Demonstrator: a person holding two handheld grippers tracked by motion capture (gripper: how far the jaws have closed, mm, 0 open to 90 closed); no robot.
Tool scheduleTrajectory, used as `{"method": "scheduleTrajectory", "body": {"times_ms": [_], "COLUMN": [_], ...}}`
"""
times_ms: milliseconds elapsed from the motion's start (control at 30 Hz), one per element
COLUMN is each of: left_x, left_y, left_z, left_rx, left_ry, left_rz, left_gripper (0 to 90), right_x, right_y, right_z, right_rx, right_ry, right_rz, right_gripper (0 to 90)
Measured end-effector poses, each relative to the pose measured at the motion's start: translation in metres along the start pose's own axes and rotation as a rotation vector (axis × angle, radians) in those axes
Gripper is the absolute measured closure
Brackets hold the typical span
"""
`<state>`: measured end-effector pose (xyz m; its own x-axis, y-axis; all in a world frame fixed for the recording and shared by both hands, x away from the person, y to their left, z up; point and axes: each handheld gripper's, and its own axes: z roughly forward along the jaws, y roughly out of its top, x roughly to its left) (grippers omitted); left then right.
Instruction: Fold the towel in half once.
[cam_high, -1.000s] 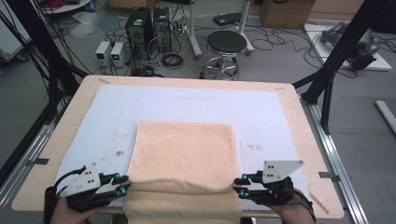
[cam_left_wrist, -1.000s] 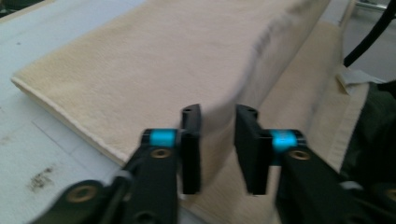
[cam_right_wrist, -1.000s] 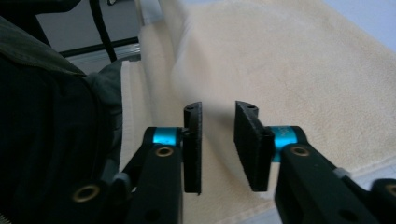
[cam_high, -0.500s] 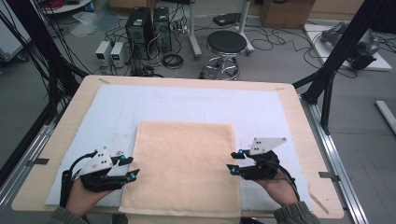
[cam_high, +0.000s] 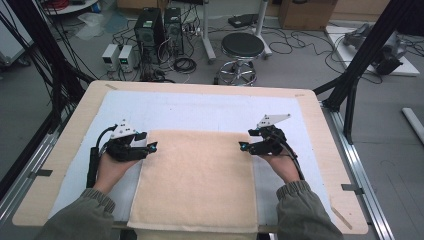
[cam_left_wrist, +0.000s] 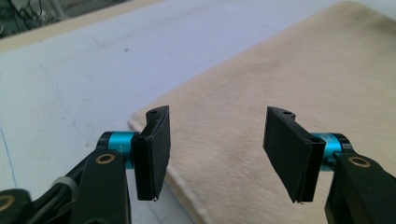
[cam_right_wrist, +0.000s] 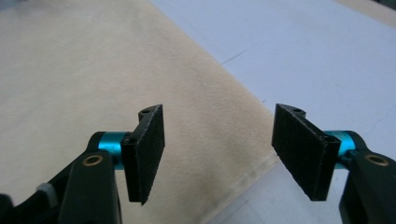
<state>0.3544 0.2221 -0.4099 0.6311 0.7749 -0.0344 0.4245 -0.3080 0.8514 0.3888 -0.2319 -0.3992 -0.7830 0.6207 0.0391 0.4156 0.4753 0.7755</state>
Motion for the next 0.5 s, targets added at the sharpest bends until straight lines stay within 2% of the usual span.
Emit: {"method": "scheduleTrajectory", "body": {"times_ms": [33,100,233,300,433,500], "left_x": [0.003,0.007,0.014,0.019,0.029,0.030], "left_y": [-0.001,-0.004,-0.005,-0.005,-0.007,-0.010], "left_z": [0.004,0.010,0.017,0.020,0.029,0.034], "left_rx": [0.011,0.046,0.043,0.048,0.102,0.130], "left_ry": [0.005,0.008,0.049,0.074,0.056,0.045], "left_rz": [-0.017,-0.020,-0.047,-0.062,-0.106,-0.109], "left_gripper": [41.8,41.7,41.9,43.0,43.0,43.0], "right_x": [-0.003,-0.007,-0.012,-0.016,-0.021,-0.020], "right_y": [0.000,-0.003,-0.008,-0.011,-0.016,-0.016], "right_z": [0.004,0.011,0.019,0.020,0.027,0.032], "right_rx": [0.006,0.019,0.068,0.073,0.095,0.114], "right_ry": [-0.001,0.001,-0.022,-0.033,-0.026,-0.022], "right_rz": [0.000,0.011,0.014,0.037,0.052,0.054], "right_gripper": [33.3,32.3,31.1,30.8,30.4,30.4]}}
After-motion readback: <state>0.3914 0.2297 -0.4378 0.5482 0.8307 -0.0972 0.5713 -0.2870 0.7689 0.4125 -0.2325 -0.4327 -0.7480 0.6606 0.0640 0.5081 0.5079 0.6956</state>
